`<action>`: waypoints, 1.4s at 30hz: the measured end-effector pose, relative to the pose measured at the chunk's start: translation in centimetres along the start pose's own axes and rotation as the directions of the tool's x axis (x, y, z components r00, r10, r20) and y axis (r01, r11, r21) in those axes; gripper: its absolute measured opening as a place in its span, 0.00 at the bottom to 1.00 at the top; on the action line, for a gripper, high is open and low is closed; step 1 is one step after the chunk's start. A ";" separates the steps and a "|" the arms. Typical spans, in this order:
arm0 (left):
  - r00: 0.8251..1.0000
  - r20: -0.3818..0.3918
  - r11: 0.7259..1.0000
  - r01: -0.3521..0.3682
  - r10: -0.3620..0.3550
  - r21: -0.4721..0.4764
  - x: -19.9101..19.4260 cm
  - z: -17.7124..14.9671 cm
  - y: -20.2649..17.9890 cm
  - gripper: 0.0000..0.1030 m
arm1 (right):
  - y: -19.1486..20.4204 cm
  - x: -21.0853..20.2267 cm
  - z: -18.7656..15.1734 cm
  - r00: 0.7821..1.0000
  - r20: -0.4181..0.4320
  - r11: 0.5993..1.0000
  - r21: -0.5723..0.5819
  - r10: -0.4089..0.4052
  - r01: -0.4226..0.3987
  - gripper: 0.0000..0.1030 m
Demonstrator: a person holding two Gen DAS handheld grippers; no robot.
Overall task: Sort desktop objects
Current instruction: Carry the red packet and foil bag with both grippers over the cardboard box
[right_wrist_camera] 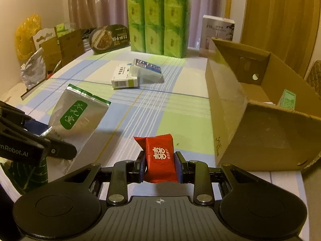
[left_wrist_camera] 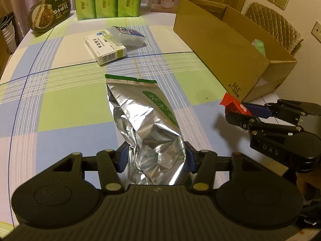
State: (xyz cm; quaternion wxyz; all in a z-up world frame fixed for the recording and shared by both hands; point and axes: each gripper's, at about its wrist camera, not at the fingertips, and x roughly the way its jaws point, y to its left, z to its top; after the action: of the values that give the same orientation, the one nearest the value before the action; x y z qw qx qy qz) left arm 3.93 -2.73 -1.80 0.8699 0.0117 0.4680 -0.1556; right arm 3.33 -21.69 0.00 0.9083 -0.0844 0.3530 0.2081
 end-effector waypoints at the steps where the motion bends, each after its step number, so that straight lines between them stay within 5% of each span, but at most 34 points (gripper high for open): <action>1: 1.000 0.003 1.000 0.000 0.000 0.001 -0.2 -0.1 -0.1 0.48 | -0.1 -0.2 0.0 1.000 0.003 1.000 0.001 -0.002 0.002 0.26; 24: 0.999 0.036 0.999 0.031 -0.031 0.006 -1.5 0.3 -1.3 0.45 | -0.7 -2.8 0.4 0.998 0.054 1.000 0.010 -0.025 0.025 0.26; 42: 0.982 0.143 0.991 0.117 -0.125 0.060 -1.7 8.7 -6.3 0.45 | -6.6 -5.0 6.3 0.977 0.190 0.995 0.049 -0.100 0.092 0.26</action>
State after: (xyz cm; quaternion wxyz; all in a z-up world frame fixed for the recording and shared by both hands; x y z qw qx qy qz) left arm 8.36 -9.73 5.24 0.8901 -0.0058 0.3987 -0.2207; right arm 6.71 -27.28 8.05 0.9487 -0.0629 0.2630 0.1641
